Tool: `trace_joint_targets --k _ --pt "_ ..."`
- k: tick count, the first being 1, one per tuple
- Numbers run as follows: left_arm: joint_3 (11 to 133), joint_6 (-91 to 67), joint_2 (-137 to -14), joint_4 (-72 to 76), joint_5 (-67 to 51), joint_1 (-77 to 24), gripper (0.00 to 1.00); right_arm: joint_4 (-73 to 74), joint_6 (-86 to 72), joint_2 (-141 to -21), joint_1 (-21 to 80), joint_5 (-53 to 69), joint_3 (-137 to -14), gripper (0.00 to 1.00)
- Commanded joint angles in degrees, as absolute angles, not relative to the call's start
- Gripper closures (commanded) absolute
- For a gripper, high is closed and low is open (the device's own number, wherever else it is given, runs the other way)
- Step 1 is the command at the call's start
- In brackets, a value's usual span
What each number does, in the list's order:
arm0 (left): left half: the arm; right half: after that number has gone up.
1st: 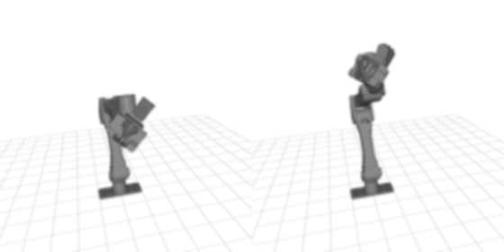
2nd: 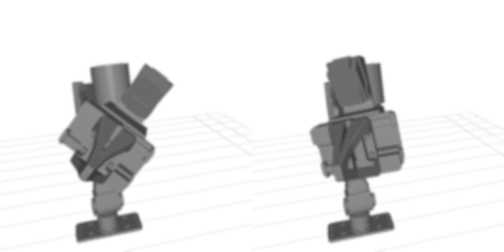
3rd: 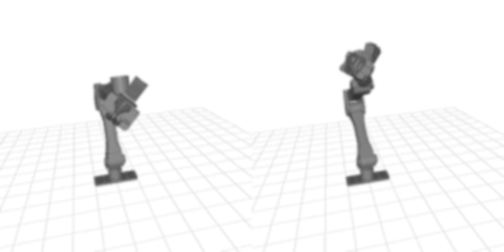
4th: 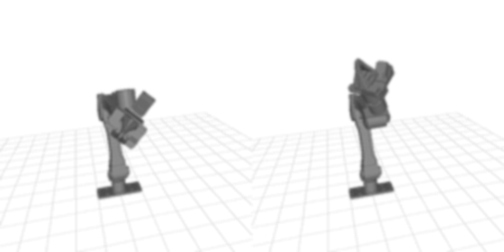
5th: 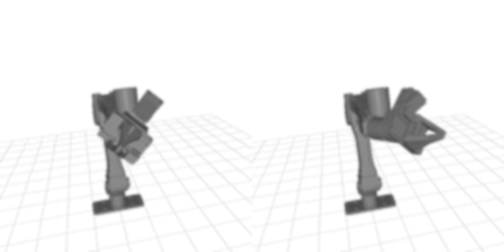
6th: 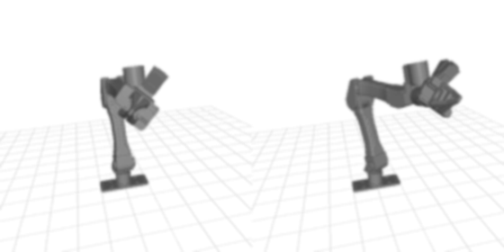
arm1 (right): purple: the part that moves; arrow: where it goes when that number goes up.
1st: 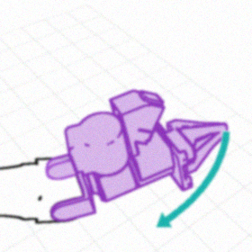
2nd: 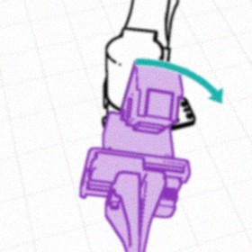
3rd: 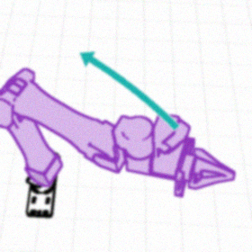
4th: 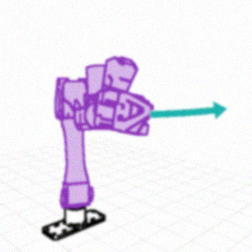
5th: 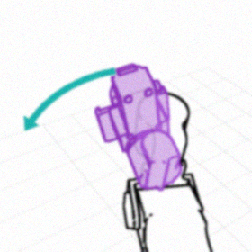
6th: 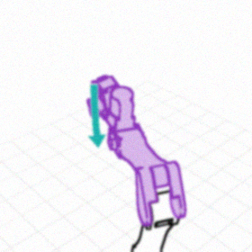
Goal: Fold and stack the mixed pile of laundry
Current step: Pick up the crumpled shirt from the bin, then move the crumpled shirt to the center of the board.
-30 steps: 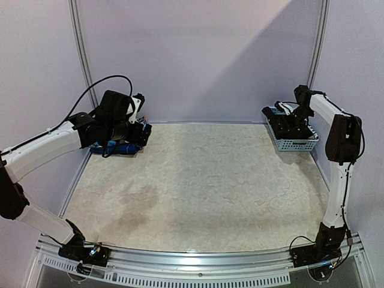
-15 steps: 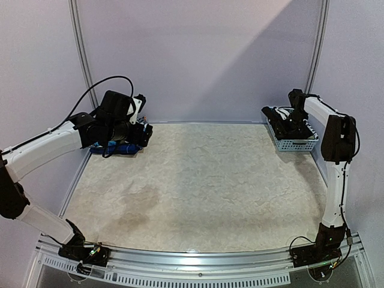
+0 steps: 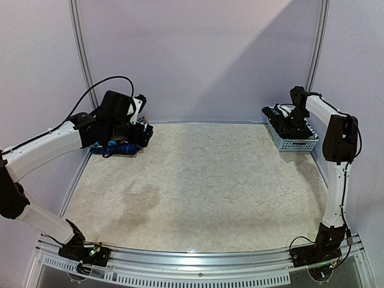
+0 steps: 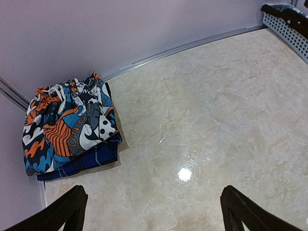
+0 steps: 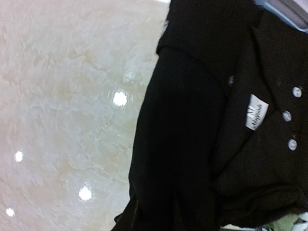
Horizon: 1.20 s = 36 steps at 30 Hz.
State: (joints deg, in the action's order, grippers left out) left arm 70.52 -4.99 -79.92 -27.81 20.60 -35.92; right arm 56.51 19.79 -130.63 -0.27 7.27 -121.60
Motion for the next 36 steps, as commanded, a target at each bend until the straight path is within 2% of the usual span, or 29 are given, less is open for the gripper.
trace_joint_targets --k 1,7,13,18,24,29,31,36 --pt "70.93 -5.1 -80.86 -28.36 19.62 -35.42 0.01 53.76 18.28 -124.96 -0.35 6.86 -121.35 0.82" --pt "70.84 -4.6 -81.27 -28.39 20.19 -35.42 0.01 46.95 17.78 -120.64 -0.35 2.68 -120.56 1.0" --pt "70.93 -4.63 -81.83 -28.48 20.3 -35.42 0.01 46.24 19.32 -114.6 -0.39 7.08 -124.13 1.0" --pt "70.93 -4.44 -81.9 -28.43 20.64 -35.42 0.01 50.03 24.23 -105.94 5.39 15.48 -124.58 1.0" --pt "70.86 -3.97 -81.58 -28.41 22.03 -35.42 0.01 57.62 34.11 -95.8 17.49 21.26 -123.96 1.0" --pt "70.24 -2.96 -80.81 -27.79 24.3 -35.43 0.01 55.64 28.8 -91.84 20.68 25.62 -126.14 1.0" --pt "70.07 -2.83 -80.61 -27.68 24.68 -35.41 0.01 54.72 26.26 -91.61 20.69 25.4 -126.4 1.0" --pt "70.13 -2.84 -80.66 -27.57 24.11 -35.4 0.01 47.57 22.82 -93.37 19.09 11.55 -117.7 1.0"
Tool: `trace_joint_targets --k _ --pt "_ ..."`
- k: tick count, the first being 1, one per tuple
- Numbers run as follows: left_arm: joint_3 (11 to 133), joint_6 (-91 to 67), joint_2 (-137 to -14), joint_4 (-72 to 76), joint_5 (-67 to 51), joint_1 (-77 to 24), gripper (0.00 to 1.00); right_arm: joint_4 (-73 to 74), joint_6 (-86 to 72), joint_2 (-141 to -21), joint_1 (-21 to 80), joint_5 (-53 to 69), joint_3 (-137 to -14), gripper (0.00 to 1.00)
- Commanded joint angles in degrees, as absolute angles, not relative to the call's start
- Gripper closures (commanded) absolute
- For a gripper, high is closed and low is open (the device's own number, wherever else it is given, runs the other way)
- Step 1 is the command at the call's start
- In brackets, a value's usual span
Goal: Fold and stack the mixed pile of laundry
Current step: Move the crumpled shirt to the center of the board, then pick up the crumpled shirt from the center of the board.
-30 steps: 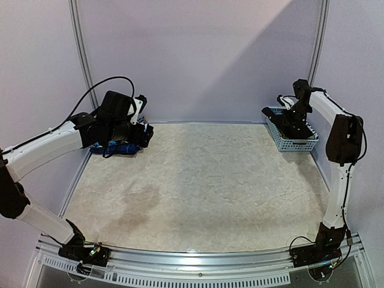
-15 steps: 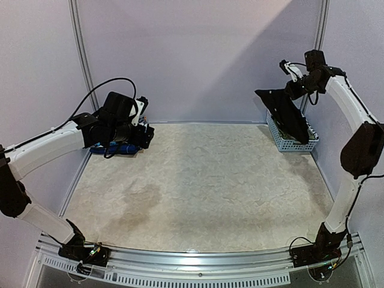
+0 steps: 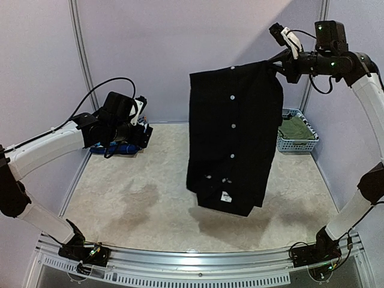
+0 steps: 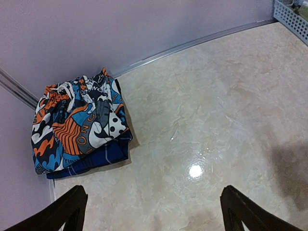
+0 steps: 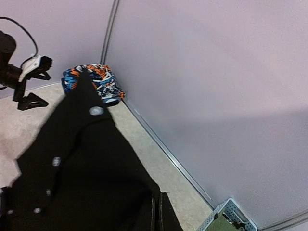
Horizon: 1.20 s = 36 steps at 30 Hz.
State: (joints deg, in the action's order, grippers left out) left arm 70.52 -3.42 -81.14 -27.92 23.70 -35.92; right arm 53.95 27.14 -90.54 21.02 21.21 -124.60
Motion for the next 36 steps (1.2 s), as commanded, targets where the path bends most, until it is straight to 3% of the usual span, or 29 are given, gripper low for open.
trace_joint_targets --k 1,4,6,7,10,15,18,22,25,30,36 --pt "70.14 -2.88 -80.74 -27.57 23.82 -35.42 0.01 45.56 21.92 -94.03 17.92 8.55 -114.52 1.0" --pt "70.22 -2.91 -80.94 -27.68 23.04 -35.42 0.01 43.75 15.81 -98.82 13.92 2.73 -107.98 0.96" --pt "70.22 -2.92 -81.03 -27.75 22.73 -35.42 0.01 45.71 13.82 -102.05 12.28 3.36 -105.32 0.69" --pt "70.18 -2.85 -81.03 -27.8 22.75 -35.42 0.01 46.93 13.09 -103.26 12.0 4.57 -103.8 0.61" --pt "70.12 -2.37 -81.12 -27.78 21.88 -35.42 0.01 46.62 13.22 -101.89 11.94 8.25 -95.65 0.48" --pt "68.4 1.24 -80.69 -25.37 7.65 -36.91 0.07 44.28 21.05 -87.91 12.39 13.32 -81.66 0.44" --pt "68.33 3.33 -81.44 -25.42 0.64 -41.11 0.11 50.27 31.07 -80.52 13.4 20.2 -75.79 0.44" --pt "70.32 0.56 -84.76 -27.29 7.7 -51.18 0.11 56.24 41.96 -73.43 18.6 23.76 -64.54 0.43" --pt "69.61 -11.66 -88.37 -25.39 11.72 -56.71 0.11 56.33 44.96 -70.33 22.31 22.51 -57.96 0.42" --pt "60.1 -34.98 -92.09 -10.87 8.85 -59.26 0.1 53.5 44.2 -69.38 24.93 23.36 -52.62 0.39" --pt "53.93 -45.07 -97.41 2.47 3.94 -59.33 0.11 49.4 42.51 -69.96 33.91 15.92 -48.7 0.38"
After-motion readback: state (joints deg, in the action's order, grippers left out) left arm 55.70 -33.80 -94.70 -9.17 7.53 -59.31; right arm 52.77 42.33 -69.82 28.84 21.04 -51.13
